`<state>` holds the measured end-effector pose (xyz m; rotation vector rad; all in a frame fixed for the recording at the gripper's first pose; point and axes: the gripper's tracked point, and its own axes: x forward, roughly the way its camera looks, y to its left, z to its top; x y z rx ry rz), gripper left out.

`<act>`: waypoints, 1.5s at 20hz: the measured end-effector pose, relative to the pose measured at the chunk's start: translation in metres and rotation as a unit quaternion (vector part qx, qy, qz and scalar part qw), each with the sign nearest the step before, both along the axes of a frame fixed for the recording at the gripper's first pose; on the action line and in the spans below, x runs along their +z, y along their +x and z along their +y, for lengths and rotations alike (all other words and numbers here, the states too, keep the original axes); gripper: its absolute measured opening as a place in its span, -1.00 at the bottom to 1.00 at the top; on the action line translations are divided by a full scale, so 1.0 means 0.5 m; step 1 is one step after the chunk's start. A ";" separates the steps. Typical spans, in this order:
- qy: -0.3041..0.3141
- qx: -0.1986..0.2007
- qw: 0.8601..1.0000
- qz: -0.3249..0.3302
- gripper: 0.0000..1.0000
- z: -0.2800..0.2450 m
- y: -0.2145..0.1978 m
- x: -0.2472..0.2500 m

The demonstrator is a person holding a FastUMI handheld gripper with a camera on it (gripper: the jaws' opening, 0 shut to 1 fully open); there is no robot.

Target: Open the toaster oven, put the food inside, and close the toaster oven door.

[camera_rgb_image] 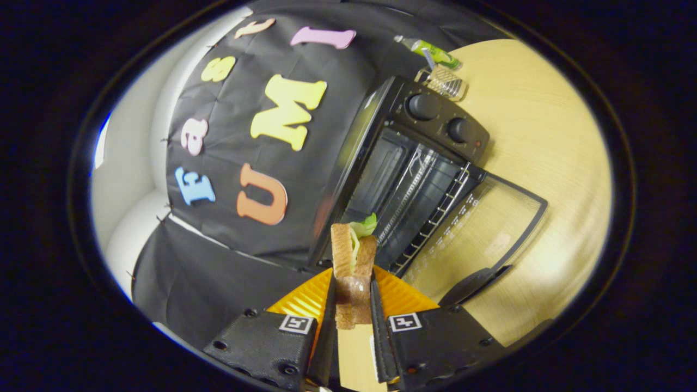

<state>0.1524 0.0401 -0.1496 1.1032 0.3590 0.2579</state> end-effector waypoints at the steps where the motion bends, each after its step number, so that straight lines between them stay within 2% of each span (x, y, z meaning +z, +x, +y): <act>1: 0.003 -0.023 1.000 -0.001 -0.26 -0.014 0.012 -0.004; 3: 0.001 -0.064 0.998 0.009 -0.26 -0.036 0.023 -0.012; 6: -0.010 -0.101 0.995 0.011 -0.25 -0.047 0.040 -0.034; 12: -0.053 -0.135 0.989 0.010 -0.25 -0.040 0.081 -0.070; 20: -0.081 -0.097 0.991 0.037 -0.21 -0.028 0.155 -0.101; 24: -0.099 -0.057 0.992 0.055 -0.14 -0.031 0.195 -0.113; 30: -0.185 -0.010 0.981 0.059 0.04 -0.028 0.234 -0.137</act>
